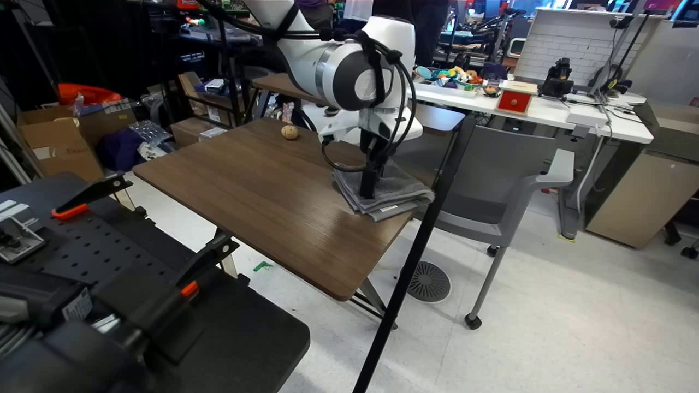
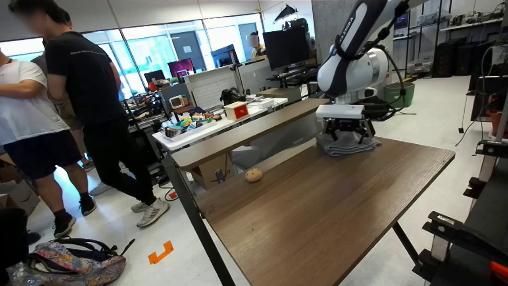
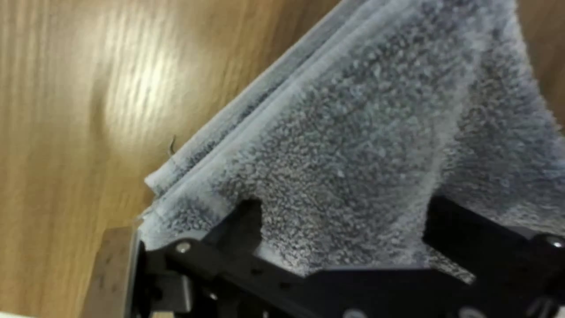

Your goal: Move the potato to the left, wipe the table with the grey towel

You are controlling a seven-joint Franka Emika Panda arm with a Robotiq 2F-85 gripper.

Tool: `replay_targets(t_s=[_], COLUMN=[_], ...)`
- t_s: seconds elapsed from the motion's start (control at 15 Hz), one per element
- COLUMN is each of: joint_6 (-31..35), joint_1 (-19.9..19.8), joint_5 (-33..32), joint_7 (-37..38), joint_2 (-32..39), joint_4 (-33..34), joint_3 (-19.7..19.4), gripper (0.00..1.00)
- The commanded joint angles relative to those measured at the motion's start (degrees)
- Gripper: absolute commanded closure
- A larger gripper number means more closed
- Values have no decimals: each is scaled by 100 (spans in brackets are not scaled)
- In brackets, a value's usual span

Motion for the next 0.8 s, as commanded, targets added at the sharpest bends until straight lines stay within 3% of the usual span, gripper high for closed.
replay_targets(t_s=[0.0, 0.47, 0.73], joint_6=[-89, -1743, -2748], joint_1=[-46, 22, 237], joint_5=[277, 158, -179], joint_7=[264, -381, -610], joint_2=[423, 332, -66], joint_4=[854, 686, 250], joint_3=[432, 1046, 728], gripper=[0, 0, 0])
